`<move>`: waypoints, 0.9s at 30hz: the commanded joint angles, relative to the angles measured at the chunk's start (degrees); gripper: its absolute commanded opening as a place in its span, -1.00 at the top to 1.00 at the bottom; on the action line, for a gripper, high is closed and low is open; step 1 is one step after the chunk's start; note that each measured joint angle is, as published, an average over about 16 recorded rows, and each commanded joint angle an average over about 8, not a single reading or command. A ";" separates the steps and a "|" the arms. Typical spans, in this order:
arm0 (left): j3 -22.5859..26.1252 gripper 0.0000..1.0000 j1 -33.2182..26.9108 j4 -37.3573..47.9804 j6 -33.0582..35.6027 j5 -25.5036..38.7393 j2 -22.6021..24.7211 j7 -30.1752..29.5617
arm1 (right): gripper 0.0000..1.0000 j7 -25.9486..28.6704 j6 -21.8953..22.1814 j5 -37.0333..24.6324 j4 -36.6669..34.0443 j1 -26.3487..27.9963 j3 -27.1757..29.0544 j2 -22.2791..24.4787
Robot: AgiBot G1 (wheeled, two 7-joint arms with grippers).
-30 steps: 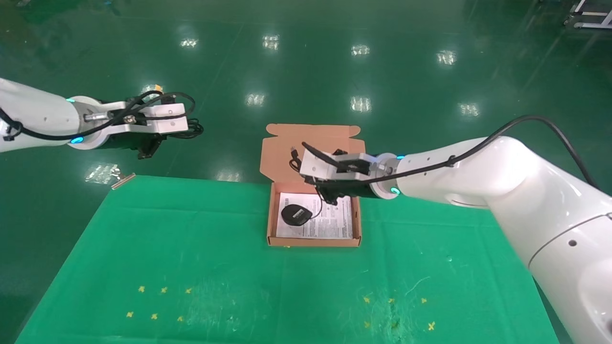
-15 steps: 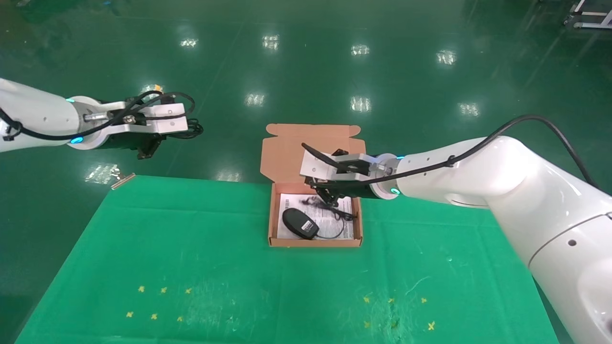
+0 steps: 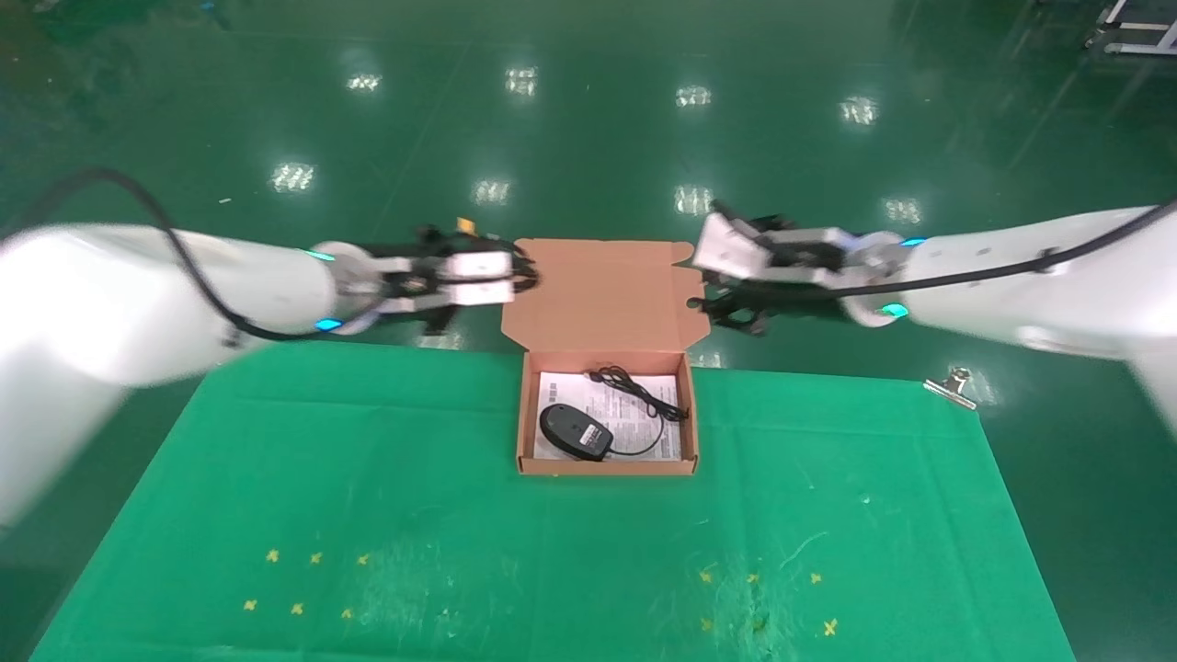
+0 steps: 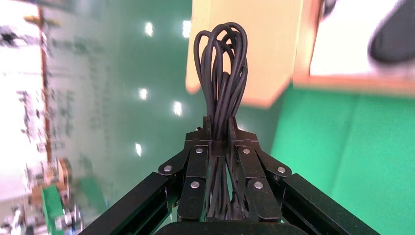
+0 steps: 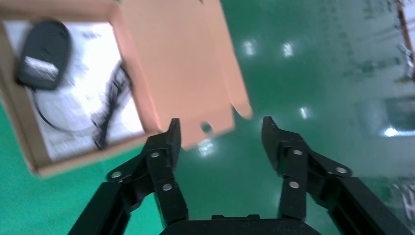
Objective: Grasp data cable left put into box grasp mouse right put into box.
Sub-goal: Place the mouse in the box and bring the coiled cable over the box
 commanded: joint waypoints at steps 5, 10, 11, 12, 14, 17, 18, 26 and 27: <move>0.83 1.00 3.17 6.50 -7.52 -4.63 6.20 6.34 | -1.00 4.75 -0.69 -2.39 6.35 -0.03 -0.26 6.15; 3.43 1.00 5.43 7.36 -10.64 -10.97 7.78 11.26 | -1.00 9.67 -1.24 -4.63 12.40 -1.14 -0.66 10.11; 4.14 1.00 5.77 7.18 -11.09 -12.23 7.87 11.99 | -1.00 10.60 -1.34 -5.08 13.50 -1.38 -0.75 10.72; 4.95 1.00 6.06 7.01 -11.57 -13.45 7.94 12.69 | -1.00 11.46 -1.46 -5.66 14.61 -1.58 -0.89 11.33; 6.69 1.00 6.51 6.65 -12.63 -15.50 8.07 13.93 | -1.00 12.99 -1.86 -7.18 16.63 -1.76 -1.32 12.36; 9.05 0.43 6.87 6.46 -14.37 -17.51 8.18 15.14 | -1.00 14.98 -2.66 -9.27 18.92 -1.71 -1.92 13.38; 9.78 0.18 7.02 6.51 -15.01 -18.01 8.29 15.42 | -1.00 15.58 -2.95 -9.94 19.62 -1.65 -2.15 13.68; 12.48 -1.00 7.82 7.17 -17.84 -19.52 8.82 15.90 | -1.00 17.60 -4.20 -12.21 22.01 -1.30 -2.87 14.51; 12.43 -1.00 7.80 7.15 -17.77 -19.48 8.79 15.89 | -1.00 17.54 -4.21 -12.19 21.92 -1.30 -2.86 14.47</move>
